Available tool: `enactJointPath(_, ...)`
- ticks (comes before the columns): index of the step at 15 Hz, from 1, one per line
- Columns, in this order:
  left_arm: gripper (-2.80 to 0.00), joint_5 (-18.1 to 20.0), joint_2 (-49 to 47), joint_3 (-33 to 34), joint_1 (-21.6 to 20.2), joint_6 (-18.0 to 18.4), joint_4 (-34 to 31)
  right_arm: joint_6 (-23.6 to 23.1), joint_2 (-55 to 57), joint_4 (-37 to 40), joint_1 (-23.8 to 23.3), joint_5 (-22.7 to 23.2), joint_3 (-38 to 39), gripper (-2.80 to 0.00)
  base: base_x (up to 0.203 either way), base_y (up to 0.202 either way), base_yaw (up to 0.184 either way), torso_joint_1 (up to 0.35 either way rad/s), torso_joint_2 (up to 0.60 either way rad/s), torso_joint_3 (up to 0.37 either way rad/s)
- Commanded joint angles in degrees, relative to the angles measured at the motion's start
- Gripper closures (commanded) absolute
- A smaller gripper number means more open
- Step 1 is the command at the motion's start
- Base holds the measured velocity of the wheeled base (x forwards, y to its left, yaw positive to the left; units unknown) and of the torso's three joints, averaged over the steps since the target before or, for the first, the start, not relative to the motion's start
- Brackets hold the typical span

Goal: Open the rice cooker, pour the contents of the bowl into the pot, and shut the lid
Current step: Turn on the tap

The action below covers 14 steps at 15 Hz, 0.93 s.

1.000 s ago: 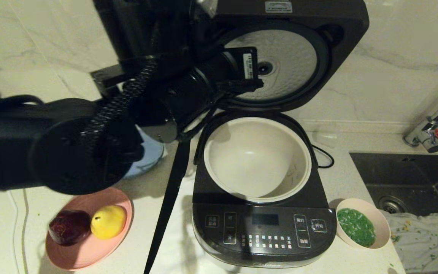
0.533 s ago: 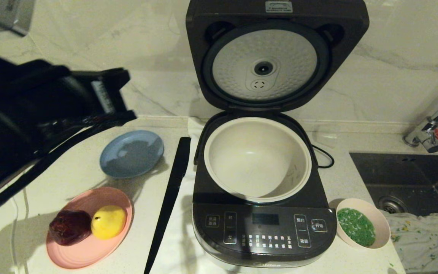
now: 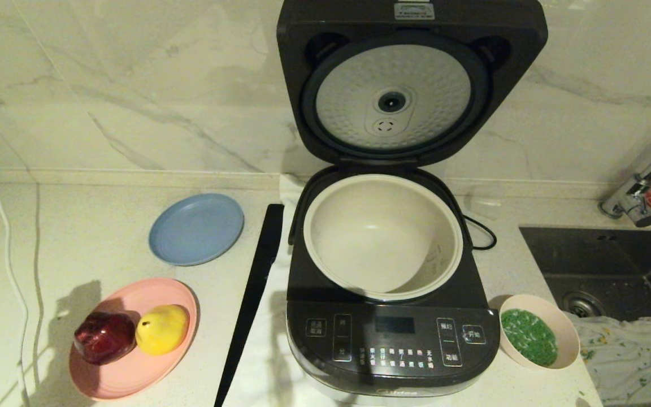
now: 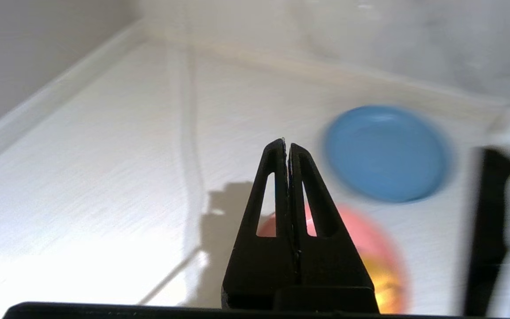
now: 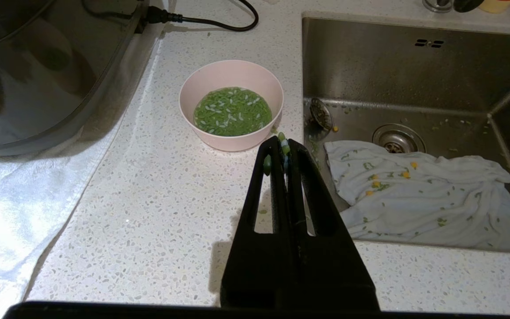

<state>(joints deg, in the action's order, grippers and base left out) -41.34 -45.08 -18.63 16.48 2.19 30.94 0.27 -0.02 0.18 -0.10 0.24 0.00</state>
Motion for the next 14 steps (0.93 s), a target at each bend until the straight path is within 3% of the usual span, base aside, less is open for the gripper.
enactJointPath(1, 0.00, -0.3, 13.2, 7.3, -3.5, -0.1, -1.5, 0.0, 0.0, 0.0, 0.0, 0.0, 0.0, 0.00, 0.000, 0.000, 0.000, 0.000, 0.00, 0.000)
enactJointPath(5, 0.00, -0.3, 27.7, 14.8, -5.8, -0.8, -10.5, 0.0, 0.0, 0.0, 0.0, 0.0, 0.0, 0.00, 0.000, 0.000, 0.000, 0.000, 0.00, 0.000)
enactJointPath(8, 0.00, -1.2, 29.7, 19.0, -12.0, -5.1, -14.1, 0.0, -0.1, 0.0, 0.0, 0.0, 0.0, 0.00, 0.000, 0.000, 0.000, 0.000, 0.00, 0.000)
enactJointPath(11, 0.00, 0.6, 34.8, 18.1, -16.4, -3.7, -22.3, 0.0, -0.1, 0.0, 0.0, 0.0, 0.0, 0.00, 0.000, 0.000, 0.000, 0.000, 0.00, 0.000)
enactJointPath(12, 0.00, 2.9, 36.3, 17.8, -16.4, -2.9, -23.4, 0.0, 0.0, 0.0, 0.0, 0.0, 0.0, 0.00, 0.000, 0.000, 0.000, 0.000, 0.00, 0.000)
enactJointPath(14, 0.00, 17.5, 40.7, 17.6, -16.3, -2.6, -25.0, 0.0, 0.0, 0.0, 0.0, 0.0, 0.0, 0.00, 0.000, 0.000, 0.000, 0.000, 0.00, 0.000)
